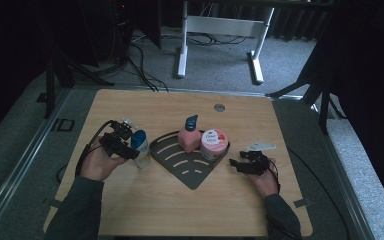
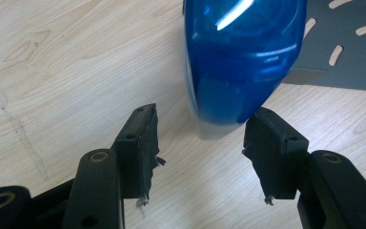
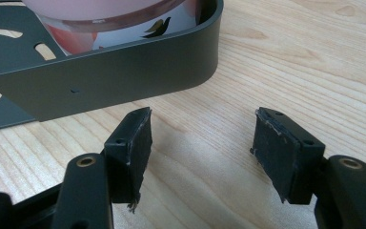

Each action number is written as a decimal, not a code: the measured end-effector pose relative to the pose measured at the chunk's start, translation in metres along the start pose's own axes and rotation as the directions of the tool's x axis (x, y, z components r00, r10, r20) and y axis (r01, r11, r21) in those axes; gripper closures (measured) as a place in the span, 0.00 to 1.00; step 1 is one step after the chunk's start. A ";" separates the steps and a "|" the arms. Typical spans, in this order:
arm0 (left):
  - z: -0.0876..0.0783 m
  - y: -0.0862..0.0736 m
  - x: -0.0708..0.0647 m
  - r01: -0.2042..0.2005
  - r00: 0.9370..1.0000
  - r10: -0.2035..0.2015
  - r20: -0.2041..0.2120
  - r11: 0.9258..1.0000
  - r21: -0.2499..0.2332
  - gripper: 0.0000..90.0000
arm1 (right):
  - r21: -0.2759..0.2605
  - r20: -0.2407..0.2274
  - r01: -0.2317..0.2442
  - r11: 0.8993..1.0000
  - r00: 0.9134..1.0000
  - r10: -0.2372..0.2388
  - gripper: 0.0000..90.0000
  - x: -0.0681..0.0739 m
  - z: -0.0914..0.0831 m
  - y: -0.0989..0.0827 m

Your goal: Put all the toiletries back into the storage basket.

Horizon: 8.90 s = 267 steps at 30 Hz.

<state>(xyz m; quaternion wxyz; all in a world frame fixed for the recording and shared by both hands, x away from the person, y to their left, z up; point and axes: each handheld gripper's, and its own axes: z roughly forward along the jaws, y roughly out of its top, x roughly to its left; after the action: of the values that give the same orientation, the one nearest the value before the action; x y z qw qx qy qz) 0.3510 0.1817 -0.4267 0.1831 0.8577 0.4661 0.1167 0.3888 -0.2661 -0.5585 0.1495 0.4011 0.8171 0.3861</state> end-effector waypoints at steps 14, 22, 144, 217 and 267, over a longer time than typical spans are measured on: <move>0.009 0.014 0.001 0.010 1.000 -0.010 0.026 1.000 -0.009 0.48 | 0.000 -0.001 0.004 1.000 1.000 -0.004 0.42 0.000 0.000 0.000; 0.016 0.024 0.001 0.009 0.999 -0.009 0.045 1.000 -0.002 0.51 | -0.001 -0.003 0.005 1.000 1.000 -0.005 0.42 0.000 0.001 0.000; 0.026 0.060 -0.099 -0.293 0.923 0.288 0.256 0.956 -0.018 0.62 | 0.001 -0.005 0.007 1.000 1.000 -0.007 0.42 0.000 0.002 0.002; 0.052 0.094 -0.051 -0.116 0.981 0.115 0.153 0.993 -0.006 0.62 | 0.000 -0.009 0.009 1.000 1.000 -0.009 0.42 0.000 0.003 0.002; 0.069 0.114 -0.025 -0.023 0.996 0.029 0.084 0.997 -0.075 0.61 | 0.001 -0.010 0.008 1.000 1.000 -0.008 0.42 0.000 0.003 0.002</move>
<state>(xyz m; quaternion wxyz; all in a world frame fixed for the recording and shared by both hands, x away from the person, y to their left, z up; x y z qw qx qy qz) 0.4492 0.0893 -0.4423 0.2327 0.8605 0.4421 0.0996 0.3918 -0.2639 -0.5585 0.1466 0.3962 0.8196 0.3870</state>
